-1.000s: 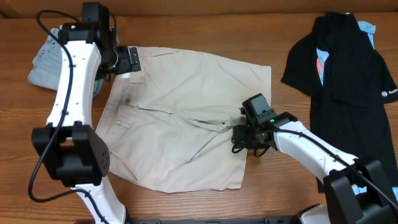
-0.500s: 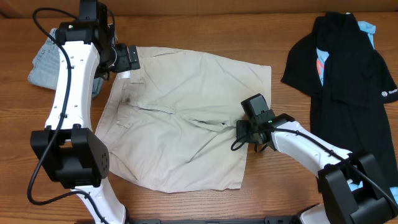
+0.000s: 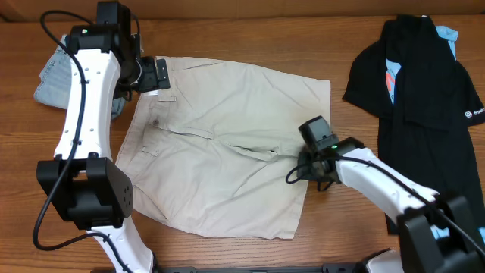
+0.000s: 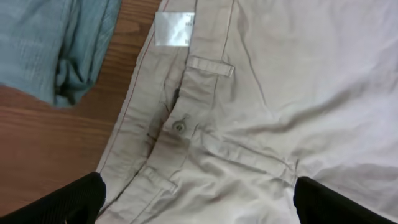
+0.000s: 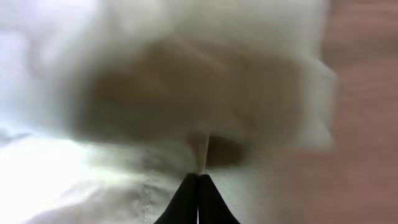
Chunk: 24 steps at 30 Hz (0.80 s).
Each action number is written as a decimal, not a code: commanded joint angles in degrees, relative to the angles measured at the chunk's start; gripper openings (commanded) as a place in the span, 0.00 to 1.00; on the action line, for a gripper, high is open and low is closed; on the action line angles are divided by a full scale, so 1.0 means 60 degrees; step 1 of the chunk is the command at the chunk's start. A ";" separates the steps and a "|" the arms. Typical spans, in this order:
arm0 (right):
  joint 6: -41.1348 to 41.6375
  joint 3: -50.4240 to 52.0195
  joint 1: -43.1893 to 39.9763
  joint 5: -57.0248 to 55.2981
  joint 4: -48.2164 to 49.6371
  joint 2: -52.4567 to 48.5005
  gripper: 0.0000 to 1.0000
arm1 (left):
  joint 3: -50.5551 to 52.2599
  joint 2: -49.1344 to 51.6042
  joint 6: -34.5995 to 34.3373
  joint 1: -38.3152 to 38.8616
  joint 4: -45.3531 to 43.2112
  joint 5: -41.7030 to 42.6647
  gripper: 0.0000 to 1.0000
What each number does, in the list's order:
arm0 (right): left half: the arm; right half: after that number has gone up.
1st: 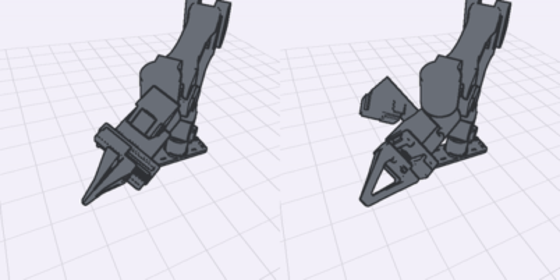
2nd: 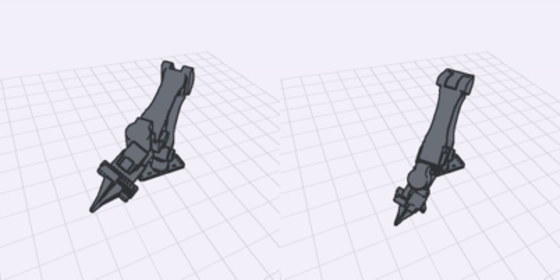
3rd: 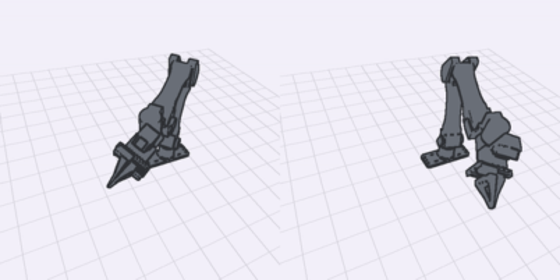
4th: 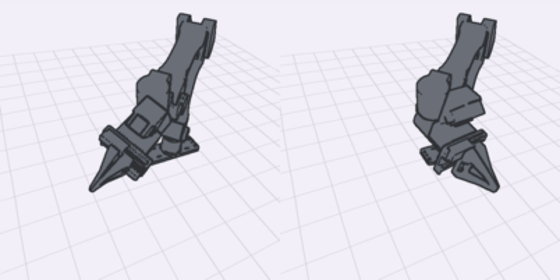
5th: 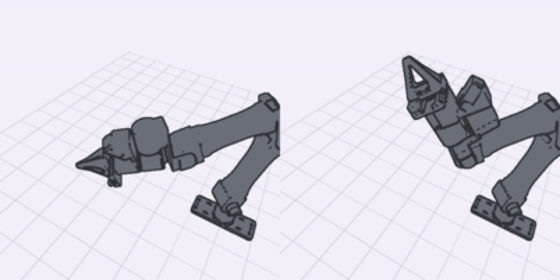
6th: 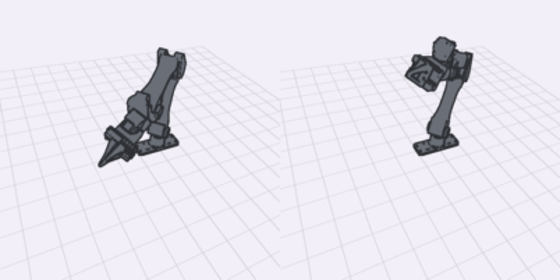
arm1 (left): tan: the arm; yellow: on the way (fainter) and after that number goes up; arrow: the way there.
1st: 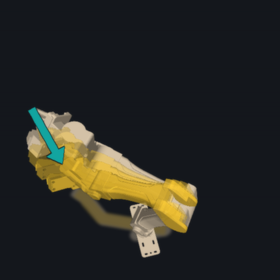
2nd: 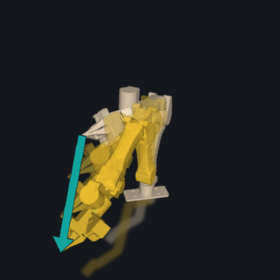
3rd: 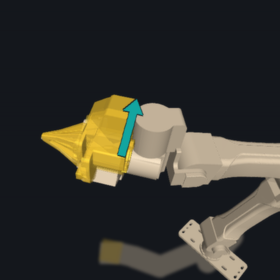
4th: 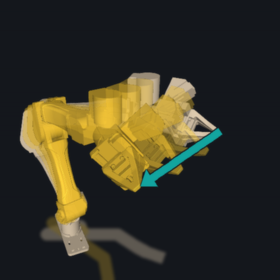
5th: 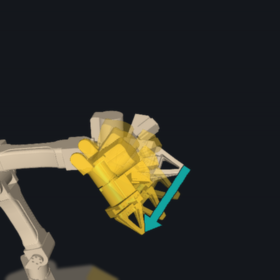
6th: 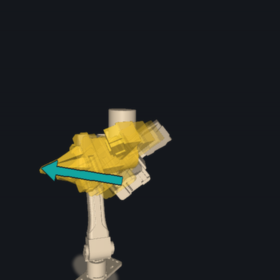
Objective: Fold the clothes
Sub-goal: 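Smooth and spread the beige shorts flat with both grippers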
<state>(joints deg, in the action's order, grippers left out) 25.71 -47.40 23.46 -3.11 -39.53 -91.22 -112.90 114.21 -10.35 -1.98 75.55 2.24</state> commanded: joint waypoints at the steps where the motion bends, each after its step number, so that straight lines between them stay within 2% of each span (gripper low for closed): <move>1: 0.0189 -0.0601 -0.0525 -0.0069 -0.0856 0.1341 0.04 | -0.1147 -0.0186 0.0259 0.0000 0.0608 -0.0361 1.00; 7: 0.0189 -0.0608 -0.1209 -0.0058 -0.2331 0.2390 0.04 | -0.2492 -0.0189 0.0266 0.0000 0.1807 -0.1049 1.00; 15: 0.0149 -0.0634 -0.2127 0.0131 -0.2645 0.2681 0.04 | -0.3548 -0.0193 0.0597 0.0000 0.2503 -0.1297 1.00; 19: -0.0091 -0.1341 -0.2237 0.0481 -0.3315 0.3016 0.04 | -0.4160 -0.0251 0.0623 0.0000 0.3136 -0.1308 1.00; 23: -0.0102 -0.2922 -0.2222 0.0634 -0.4692 0.3883 0.15 | -0.4739 -0.0798 0.0503 -0.0004 0.3544 -0.1155 0.98; 24: -0.0106 -0.3315 -0.2222 0.0736 -0.5031 0.4120 0.20 | -0.4739 -0.1075 0.0164 -0.0007 0.3544 -0.1111 0.97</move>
<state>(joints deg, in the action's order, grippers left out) 25.52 -58.35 10.20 -0.54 -66.46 -72.99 -138.63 113.69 -7.77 -1.98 96.44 -4.80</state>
